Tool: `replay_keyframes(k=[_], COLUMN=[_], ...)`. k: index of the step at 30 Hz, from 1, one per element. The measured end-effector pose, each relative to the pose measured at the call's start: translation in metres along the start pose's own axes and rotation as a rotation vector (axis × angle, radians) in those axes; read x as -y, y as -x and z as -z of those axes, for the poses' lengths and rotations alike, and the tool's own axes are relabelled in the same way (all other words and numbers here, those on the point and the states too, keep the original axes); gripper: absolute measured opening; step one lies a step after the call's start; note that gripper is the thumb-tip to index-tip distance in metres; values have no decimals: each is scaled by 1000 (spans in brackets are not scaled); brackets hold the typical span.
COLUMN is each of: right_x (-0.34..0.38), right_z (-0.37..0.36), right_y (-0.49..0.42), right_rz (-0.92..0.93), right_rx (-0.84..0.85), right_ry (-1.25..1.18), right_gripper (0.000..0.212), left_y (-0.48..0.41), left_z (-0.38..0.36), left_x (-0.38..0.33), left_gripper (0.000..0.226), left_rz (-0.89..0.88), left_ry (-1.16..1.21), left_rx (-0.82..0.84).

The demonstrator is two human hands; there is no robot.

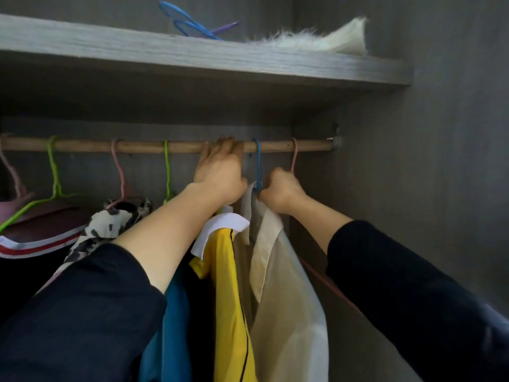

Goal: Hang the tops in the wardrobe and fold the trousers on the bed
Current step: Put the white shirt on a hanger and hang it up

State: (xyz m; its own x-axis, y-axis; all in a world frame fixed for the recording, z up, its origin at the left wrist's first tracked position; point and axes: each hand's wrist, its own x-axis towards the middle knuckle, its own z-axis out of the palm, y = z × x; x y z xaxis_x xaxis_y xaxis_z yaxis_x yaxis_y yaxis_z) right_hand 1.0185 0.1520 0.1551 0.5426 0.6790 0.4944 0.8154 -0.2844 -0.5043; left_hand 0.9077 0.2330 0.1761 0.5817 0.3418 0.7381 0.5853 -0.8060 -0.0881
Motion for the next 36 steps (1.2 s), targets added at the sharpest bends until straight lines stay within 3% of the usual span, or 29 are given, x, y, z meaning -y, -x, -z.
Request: replay_keyframes(k=[3,8,12,15,18,21,27,32,36], right_x=[-2,-15,-28,-30,-26,-17,-27,-26,-14], right_z=[2,26,16,6,7,17,26,36,43], right_y=[0,-1,-6,-11,-19,-21,11,70,136], right_rz=[30,-48,-282,-367,-332,-188,-79,-132,-216], right_rx=[-71,-464,-200,-88,-156,-273,-259,-287,-326], right_ry=[1,-84,74,-117,-339,-379,-134,-67,17], right_gripper=[16,13,44,32,29,26,18,17,13], left_y=[-1,0,2,0,-1,-2,0,6,37], left_z=[-2,-7,-14,-18,-21,-21,-17,14,16], left_x=[2,4,-2,-6,-7,-4,-4,-13,-33], left_gripper=[73,68,67,67,67,68,71,50,49], left_rz=[-55,-69,-15,5,14,11,15,36,-91], left_ry=[-74,-121,-112,-136,-132,-150,-51,220,473], left_rx=[-46,-126,-138,-150,-156,-146,-101,8,104])
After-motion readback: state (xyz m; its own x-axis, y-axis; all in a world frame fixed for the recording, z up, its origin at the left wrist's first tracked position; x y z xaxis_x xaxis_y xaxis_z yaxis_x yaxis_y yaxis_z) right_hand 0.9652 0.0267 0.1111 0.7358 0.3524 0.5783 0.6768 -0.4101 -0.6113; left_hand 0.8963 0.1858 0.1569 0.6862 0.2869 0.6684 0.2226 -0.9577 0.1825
